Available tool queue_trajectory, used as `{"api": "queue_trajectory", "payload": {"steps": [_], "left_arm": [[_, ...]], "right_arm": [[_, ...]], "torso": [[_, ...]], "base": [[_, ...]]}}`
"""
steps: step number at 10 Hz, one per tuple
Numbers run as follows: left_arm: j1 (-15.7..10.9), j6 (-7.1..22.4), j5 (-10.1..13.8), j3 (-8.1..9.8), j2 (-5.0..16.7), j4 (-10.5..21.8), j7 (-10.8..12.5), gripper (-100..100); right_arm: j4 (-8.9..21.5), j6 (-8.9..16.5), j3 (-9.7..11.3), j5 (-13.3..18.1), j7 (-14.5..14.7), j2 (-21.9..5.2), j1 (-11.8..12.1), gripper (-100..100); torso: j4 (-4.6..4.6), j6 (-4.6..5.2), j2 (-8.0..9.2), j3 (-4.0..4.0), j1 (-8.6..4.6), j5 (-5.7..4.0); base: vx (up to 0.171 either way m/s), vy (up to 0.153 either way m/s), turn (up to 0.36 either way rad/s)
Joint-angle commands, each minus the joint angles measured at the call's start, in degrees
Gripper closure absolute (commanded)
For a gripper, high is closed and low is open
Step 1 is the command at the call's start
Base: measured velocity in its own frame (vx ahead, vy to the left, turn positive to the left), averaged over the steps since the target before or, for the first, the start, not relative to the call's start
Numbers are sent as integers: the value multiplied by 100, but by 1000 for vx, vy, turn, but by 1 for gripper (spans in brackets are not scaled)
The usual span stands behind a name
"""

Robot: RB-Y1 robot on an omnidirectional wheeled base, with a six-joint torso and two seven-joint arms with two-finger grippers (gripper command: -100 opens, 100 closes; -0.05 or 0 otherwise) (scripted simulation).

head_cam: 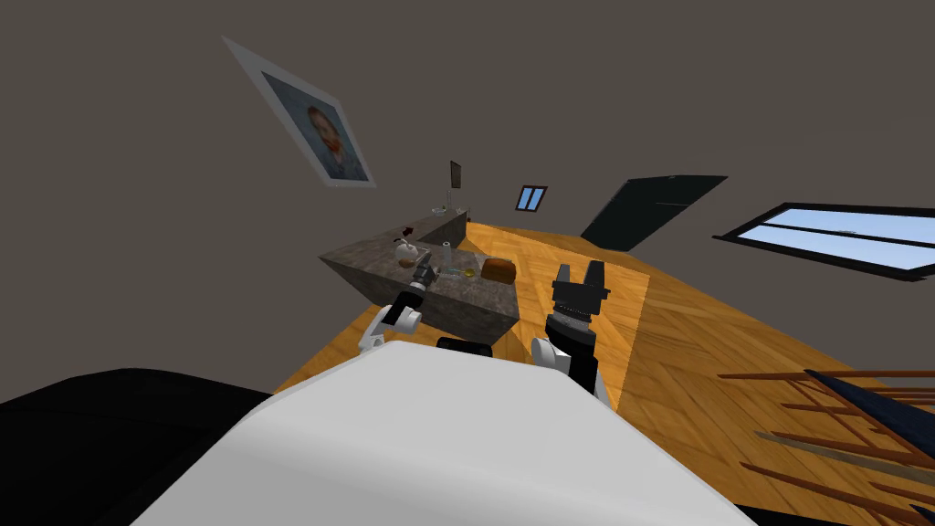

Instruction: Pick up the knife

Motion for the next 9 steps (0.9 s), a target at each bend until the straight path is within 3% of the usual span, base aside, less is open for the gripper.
{"api": "queue_trajectory", "payload": {"steps": [1, 9], "left_arm": [[-110, 286, -3, -14, 4, 31, 39, -100], [-392, 1453, -41, -109, -7, 214, 146, -100]], "right_arm": [[0, 0, 0, 0, 0, 0, 0, 0], [0, 0, 0, 0, 0, 0, 0, 0]], "torso": [[0, 0, 0, 0, 0, 0], [0, -1, 0, 0, -1, 0]], "base": [[17, 19, -77], [14, 19, -49]]}}
